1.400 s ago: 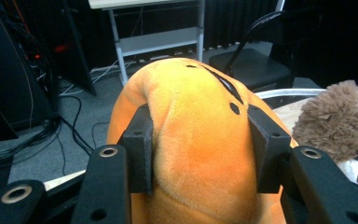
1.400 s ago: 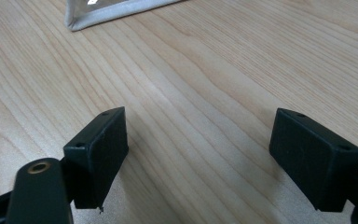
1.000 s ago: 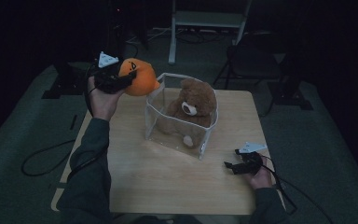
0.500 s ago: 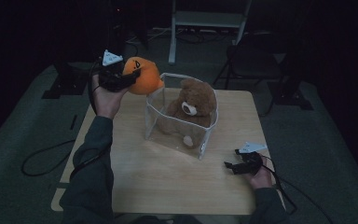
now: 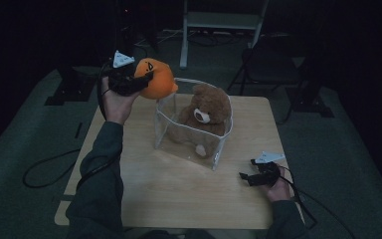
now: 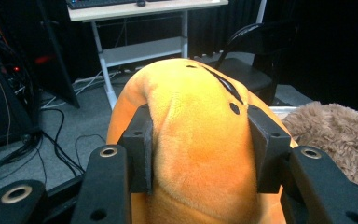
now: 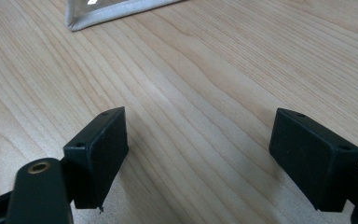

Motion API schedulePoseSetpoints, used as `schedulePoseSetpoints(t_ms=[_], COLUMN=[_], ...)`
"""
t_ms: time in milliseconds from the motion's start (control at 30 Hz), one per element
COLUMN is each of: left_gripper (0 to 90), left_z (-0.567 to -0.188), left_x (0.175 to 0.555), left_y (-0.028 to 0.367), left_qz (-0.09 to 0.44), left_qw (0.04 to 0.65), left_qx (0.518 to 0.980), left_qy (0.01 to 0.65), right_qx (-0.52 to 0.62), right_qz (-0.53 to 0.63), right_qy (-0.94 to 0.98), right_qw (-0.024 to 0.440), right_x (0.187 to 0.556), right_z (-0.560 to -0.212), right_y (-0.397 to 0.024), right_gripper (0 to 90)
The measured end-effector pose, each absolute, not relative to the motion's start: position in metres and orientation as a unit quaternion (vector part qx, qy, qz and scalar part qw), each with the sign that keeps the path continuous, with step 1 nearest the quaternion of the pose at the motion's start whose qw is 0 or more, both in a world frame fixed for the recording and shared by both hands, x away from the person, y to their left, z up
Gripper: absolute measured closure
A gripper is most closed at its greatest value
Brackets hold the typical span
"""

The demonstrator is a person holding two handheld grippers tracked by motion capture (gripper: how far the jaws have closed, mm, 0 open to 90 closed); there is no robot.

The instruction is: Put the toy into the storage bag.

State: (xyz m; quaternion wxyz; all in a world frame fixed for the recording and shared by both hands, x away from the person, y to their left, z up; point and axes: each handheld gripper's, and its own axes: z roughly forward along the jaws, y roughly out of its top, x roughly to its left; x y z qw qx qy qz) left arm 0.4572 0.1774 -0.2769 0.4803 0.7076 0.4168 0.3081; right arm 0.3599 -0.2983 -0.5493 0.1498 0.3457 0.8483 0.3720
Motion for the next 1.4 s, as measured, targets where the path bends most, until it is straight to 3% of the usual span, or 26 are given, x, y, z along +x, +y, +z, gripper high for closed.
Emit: schedulePoseSetpoints(t_ms=[1400], left_gripper=[52.1], left_z=[-0.28], left_x=[0.471], left_y=[0.153], left_qz=[0.296], left_qw=[0.499], left_qx=[0.721], left_qy=[0.38], right_qx=[0.347], right_qz=[0.372], right_qy=[0.848], right_qw=[0.151], right_x=[0.36], right_z=[-0.549], right_y=[-0.298], right_gripper=[18.6])
